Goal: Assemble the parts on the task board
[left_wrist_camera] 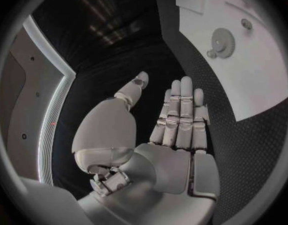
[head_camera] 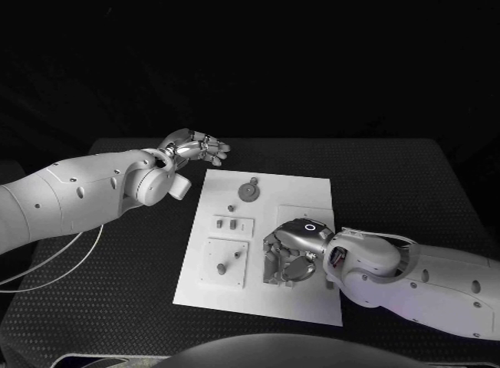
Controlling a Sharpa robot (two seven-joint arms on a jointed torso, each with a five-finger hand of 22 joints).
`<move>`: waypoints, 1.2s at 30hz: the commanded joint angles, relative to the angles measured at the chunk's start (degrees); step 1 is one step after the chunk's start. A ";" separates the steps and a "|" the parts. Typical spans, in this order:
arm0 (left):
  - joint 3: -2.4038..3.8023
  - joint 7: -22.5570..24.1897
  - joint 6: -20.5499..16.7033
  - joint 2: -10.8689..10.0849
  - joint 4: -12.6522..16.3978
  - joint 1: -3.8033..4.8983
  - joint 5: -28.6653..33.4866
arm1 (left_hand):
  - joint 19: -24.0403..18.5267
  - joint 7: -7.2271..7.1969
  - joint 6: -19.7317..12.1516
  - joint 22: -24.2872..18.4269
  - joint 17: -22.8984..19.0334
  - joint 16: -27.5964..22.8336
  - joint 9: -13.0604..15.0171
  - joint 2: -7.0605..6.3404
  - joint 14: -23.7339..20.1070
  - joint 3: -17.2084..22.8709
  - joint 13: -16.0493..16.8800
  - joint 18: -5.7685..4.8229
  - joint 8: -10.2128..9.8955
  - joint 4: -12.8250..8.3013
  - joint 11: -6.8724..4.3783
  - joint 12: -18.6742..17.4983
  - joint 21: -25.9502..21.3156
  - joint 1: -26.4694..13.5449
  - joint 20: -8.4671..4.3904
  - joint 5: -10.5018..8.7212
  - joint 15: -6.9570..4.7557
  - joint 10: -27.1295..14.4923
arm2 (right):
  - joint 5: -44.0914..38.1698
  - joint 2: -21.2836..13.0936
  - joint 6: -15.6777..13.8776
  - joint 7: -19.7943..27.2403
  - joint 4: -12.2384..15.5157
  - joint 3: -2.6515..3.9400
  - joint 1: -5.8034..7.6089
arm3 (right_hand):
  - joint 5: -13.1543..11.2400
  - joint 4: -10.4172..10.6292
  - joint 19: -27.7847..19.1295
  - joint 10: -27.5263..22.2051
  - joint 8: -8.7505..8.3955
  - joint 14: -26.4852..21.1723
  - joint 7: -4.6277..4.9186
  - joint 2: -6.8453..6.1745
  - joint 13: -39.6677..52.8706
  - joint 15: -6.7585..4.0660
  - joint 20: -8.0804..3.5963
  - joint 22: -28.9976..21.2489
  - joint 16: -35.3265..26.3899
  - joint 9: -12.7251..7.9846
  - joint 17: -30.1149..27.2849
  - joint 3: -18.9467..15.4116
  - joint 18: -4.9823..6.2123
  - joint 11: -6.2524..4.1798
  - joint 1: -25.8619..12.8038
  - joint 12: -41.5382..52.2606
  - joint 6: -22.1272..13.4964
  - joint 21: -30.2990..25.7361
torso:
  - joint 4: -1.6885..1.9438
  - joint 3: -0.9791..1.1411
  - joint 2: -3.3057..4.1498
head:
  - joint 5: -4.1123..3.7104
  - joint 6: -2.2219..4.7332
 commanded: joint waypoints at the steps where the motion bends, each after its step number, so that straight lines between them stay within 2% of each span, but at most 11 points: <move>1: 0.03 0.42 0.92 0.05 0.17 0.02 0.21 | 0.30 -0.04 -0.14 0.06 0.11 -0.37 -0.08 0.57 0.17 -0.06 -0.09 -0.43 0.38 0.33 0.15 0.20 -0.32 0.19 0.24 -0.07 0.31 -0.28 | -2.93 0.21 0.01 -0.62 -0.48 -0.01 -0.22 | -0.07 -0.09 0.31 0.22 -0.39 0.06 -0.02 -0.22 -0.11 -0.54 -0.19 -0.11 0.36 0.59 -0.13 0.05 -0.08 -0.34 0.32 0.37 0.67 0.08 | -0.01 0.01 -0.01 | 0.08 -0.04; 11: 0.03 0.39 1.01 0.01 0.15 0.02 0.21 | 0.30 -0.02 -0.14 0.10 0.15 -0.42 -0.09 0.59 0.16 -0.10 -0.10 -0.43 0.39 0.37 0.15 0.21 -0.36 0.13 0.25 -0.08 0.32 -0.30 | -3.79 0.38 -0.10 -0.93 -1.10 0.00 -0.23 | -0.07 -0.06 0.65 0.70 -1.08 0.33 -0.34 0.03 -0.26 -0.79 -0.33 -0.24 0.37 2.44 -0.32 1.36 -0.08 -0.64 1.09 0.47 1.78 0.15 | -0.04 0.02 -0.01 | 0.16 -0.09; 21: 0.03 0.36 0.99 0.03 0.08 0.02 0.21 | 0.30 -0.01 -0.14 0.13 0.19 -0.46 -0.10 0.59 0.16 -0.11 -0.11 -0.43 0.41 0.36 0.15 0.21 -0.39 0.13 0.26 -0.08 0.32 -0.31 | -0.89 -0.18 -0.25 0.58 -1.04 0.00 -0.22 | -0.07 -0.05 0.50 0.53 -2.02 0.23 -0.25 -0.49 -0.45 -0.81 -0.23 -0.33 0.19 2.67 -0.49 1.86 -0.08 -0.60 0.58 0.20 1.68 0.02 | -0.04 -0.01 -0.04 | 0.06 0.04; 27: 0.03 0.27 0.95 0.06 -0.02 0.02 0.21 | 0.30 0.01 -0.14 0.16 0.23 -0.50 -0.11 0.58 0.16 -0.14 -0.11 -0.43 0.42 0.39 0.15 0.22 -0.41 0.08 0.26 -0.10 0.33 -0.31 | 7.93 -1.70 -0.92 2.82 -0.13 0.01 -0.09 | 0.12 -0.15 0.23 0.07 -3.18 0.11 0.18 -0.37 -0.45 -0.54 -0.04 -0.27 0.21 2.75 -0.53 -0.72 -0.08 -0.23 -2.74 0.20 0.93 0.03 | -0.05 -0.01 -0.04 | 0.00 0.13; 31: 0.03 0.27 0.97 0.12 -0.06 0.02 0.21 | 0.32 0.01 -0.14 0.17 0.25 -0.51 -0.12 0.60 0.17 -0.13 -0.11 -0.43 0.42 0.39 0.15 0.23 -0.42 0.10 0.26 -0.10 0.33 -0.32 | 16.41 -2.74 -0.48 5.65 0.57 0.00 1.20 | 0.18 -0.16 -0.09 -0.56 -4.80 -0.23 0.64 0.06 -0.38 -0.26 -0.14 -0.29 0.26 2.55 -0.49 -3.41 -0.08 0.15 -5.32 0.25 -0.53 -0.10 | -0.09 0.01 -0.04 | -0.05 0.32; 32: 0.03 0.29 0.97 0.14 -0.06 0.02 0.21 | 0.32 0.01 -0.14 0.18 0.26 -0.51 -0.12 0.60 0.17 -0.13 -0.11 -0.43 0.42 0.39 0.15 0.23 -0.42 0.10 0.26 -0.10 0.33 -0.32 | 17.74 -3.25 -0.44 7.09 0.69 0.00 1.58 | 0.18 -0.16 -0.18 -0.72 -5.94 -0.34 0.84 0.39 -0.37 -0.15 -0.22 -0.31 0.24 2.18 -0.49 -3.71 -0.08 0.31 -5.45 0.26 -1.28 -0.16 | -0.07 0.01 -0.04 | -0.14 0.41; 34: 0.02 0.32 1.02 0.22 -0.05 0.02 0.21 | 0.32 0.02 -0.13 0.18 0.27 -0.52 -0.12 0.59 0.17 -0.14 -0.12 -0.43 0.43 0.39 0.15 0.23 -0.43 0.10 0.26 -0.11 0.33 -0.32 | 20.64 -4.77 0.64 8.57 1.00 -0.02 2.53 | -0.09 0.09 0.36 -0.11 -11.42 0.09 1.34 2.49 -0.38 0.24 -0.53 -0.21 0.71 -1.35 -0.36 -1.71 -0.08 0.74 -3.20 0.76 -0.78 0.25 | -0.03 -0.01 -0.05 | -0.45 0.83; 36: 0.02 0.32 1.00 0.21 0.00 0.02 0.21 | 0.32 0.04 -0.12 0.19 0.28 -0.53 -0.12 0.59 0.18 -0.14 -0.12 -0.43 0.44 0.40 0.15 0.24 -0.44 0.09 0.26 -0.11 0.33 -0.32 | 26.32 -5.69 4.06 9.12 0.63 -0.02 3.34 | -0.11 0.25 0.79 0.46 -18.55 0.46 2.43 3.64 -0.58 0.93 -0.68 -0.21 0.91 -7.93 -0.34 1.21 -0.08 1.58 -2.00 0.86 -1.41 0.50 | -0.03 -0.05 -0.07 | -0.59 0.99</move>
